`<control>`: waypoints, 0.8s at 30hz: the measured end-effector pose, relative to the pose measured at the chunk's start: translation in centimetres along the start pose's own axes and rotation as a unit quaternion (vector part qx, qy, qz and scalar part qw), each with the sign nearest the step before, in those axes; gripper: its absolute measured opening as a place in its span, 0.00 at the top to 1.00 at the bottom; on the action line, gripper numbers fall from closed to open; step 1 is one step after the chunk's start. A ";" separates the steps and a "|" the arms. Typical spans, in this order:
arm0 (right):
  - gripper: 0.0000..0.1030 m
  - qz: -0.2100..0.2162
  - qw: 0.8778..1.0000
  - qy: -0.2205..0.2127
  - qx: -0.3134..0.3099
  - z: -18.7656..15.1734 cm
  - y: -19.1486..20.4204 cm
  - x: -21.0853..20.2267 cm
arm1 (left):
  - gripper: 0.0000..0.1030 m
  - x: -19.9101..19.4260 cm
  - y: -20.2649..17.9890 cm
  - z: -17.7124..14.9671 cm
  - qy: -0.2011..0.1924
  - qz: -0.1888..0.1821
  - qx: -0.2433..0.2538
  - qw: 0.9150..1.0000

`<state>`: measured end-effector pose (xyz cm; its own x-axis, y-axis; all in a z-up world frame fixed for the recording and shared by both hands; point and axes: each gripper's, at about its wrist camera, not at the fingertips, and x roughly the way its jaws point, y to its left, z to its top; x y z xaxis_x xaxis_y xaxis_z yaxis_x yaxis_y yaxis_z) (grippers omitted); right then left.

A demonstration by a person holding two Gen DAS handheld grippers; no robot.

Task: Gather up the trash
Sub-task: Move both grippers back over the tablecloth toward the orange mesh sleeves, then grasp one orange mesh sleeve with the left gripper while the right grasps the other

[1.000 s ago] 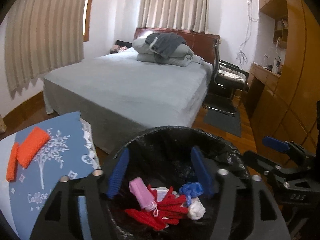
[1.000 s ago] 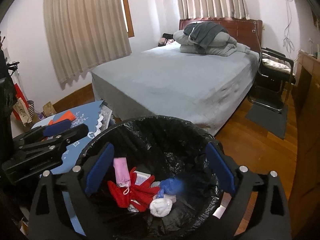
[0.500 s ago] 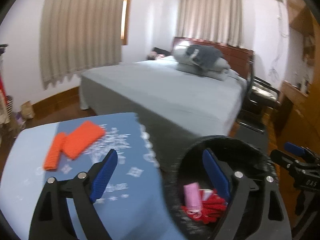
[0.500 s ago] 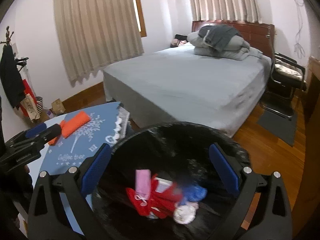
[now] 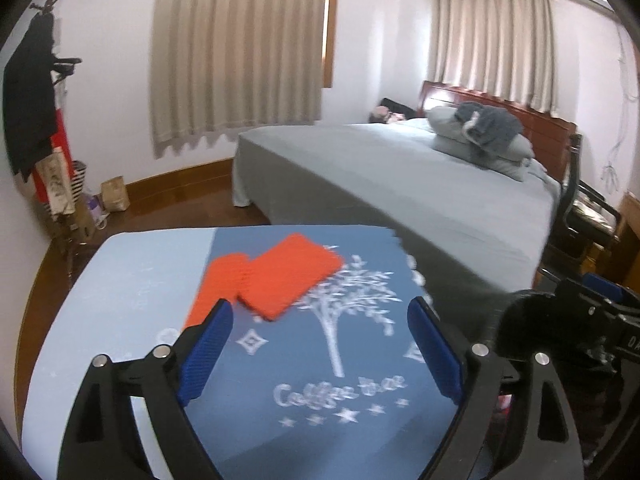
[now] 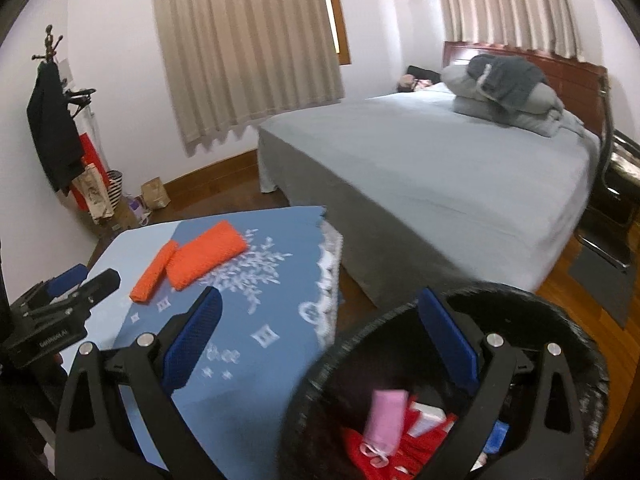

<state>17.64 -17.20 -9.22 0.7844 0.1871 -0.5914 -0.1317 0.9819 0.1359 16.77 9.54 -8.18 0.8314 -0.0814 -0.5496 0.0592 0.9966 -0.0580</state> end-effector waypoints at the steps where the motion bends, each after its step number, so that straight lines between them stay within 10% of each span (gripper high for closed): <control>1: 0.07 0.004 1.000 0.002 -0.002 0.3 0.6 0.7 | 0.15 0.4 0.8 0.0 0.002 0.006 -0.003 1.000; 24: 0.07 0.024 0.997 0.055 -0.038 0.7 7.6 12.3 | 0.21 12.4 9.4 -2.6 0.094 0.066 -0.030 0.993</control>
<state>26.72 -7.51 -14.91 0.7060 0.2309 -0.6695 -0.2163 0.9705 0.1067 26.19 17.81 -17.70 0.7112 0.0425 -0.7017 -0.0816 0.9964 -0.0224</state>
